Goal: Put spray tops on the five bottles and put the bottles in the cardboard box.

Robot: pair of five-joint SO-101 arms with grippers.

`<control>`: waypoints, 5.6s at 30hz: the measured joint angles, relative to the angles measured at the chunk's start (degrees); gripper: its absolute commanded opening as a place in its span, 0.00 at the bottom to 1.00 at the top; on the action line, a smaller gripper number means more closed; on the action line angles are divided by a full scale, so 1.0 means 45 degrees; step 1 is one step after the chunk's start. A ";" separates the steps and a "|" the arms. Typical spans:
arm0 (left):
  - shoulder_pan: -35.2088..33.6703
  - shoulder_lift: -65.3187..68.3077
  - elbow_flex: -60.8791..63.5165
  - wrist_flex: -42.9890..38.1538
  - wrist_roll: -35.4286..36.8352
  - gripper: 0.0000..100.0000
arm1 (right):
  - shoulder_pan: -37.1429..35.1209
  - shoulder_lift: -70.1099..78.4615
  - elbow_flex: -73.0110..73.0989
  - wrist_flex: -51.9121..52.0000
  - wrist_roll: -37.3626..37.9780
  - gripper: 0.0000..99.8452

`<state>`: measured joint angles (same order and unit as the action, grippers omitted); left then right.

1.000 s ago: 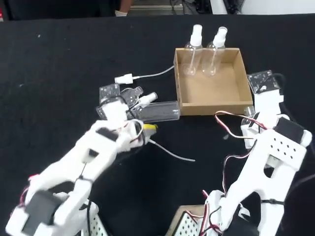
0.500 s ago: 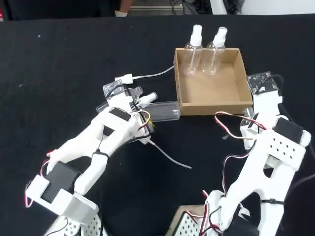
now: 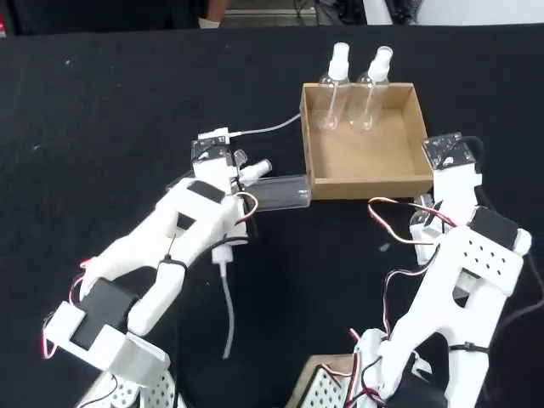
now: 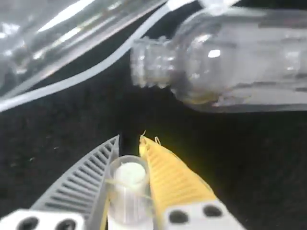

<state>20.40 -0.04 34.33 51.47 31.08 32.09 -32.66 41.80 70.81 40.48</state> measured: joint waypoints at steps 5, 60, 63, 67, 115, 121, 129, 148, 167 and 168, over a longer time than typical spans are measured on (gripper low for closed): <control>-0.0391 -0.0606 -0.0527 0.1993 -0.1211 0.03 | -0.0078 0.0000 0.0000 0.0000 -0.0039 0.01; -0.4317 -0.1309 0.1465 0.2852 -0.6173 0.03 | -0.0781 -0.0078 -0.0078 0.0742 -0.0156 0.01; -0.4337 -0.1289 0.0860 0.3126 -0.6388 0.03 | -0.1348 -0.0918 -0.0391 0.1504 -0.0742 0.01; -0.4571 -0.2208 -0.0430 0.4337 -0.6388 0.03 | -0.2969 -0.3048 -0.0586 0.2168 -0.1680 0.01; -0.1153 -1.1819 -0.1543 -0.5470 -0.2852 0.03 | -1.3695 -0.5646 0.9182 -1.5648 -0.8225 0.01; -0.1114 -1.2659 -0.1543 -0.4904 -0.2657 0.03 | -1.3695 -0.5646 0.9182 -1.5648 -0.8225 0.01; -0.1133 -1.2855 -0.1563 -0.4493 -0.2657 0.03 | -1.3695 -0.5646 0.9182 -1.5648 -0.8225 0.01; -0.1055 -1.0686 -0.1954 -0.3888 -0.2598 0.03 | -1.2855 -0.5646 0.9182 -1.5785 -0.8733 0.01; 0.0996 -1.0608 0.0117 -0.4591 -0.2637 0.24 | -1.2523 -0.5646 0.9182 -1.5844 -0.9495 0.01; 0.0996 -1.0608 0.0117 -0.4591 -0.2637 0.24 | -1.2523 -0.5646 0.9182 -1.5844 -0.9495 0.01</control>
<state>24.88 -47.78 34.86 30.81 19.21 -24.26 -58.07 83.12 -0.48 -2.24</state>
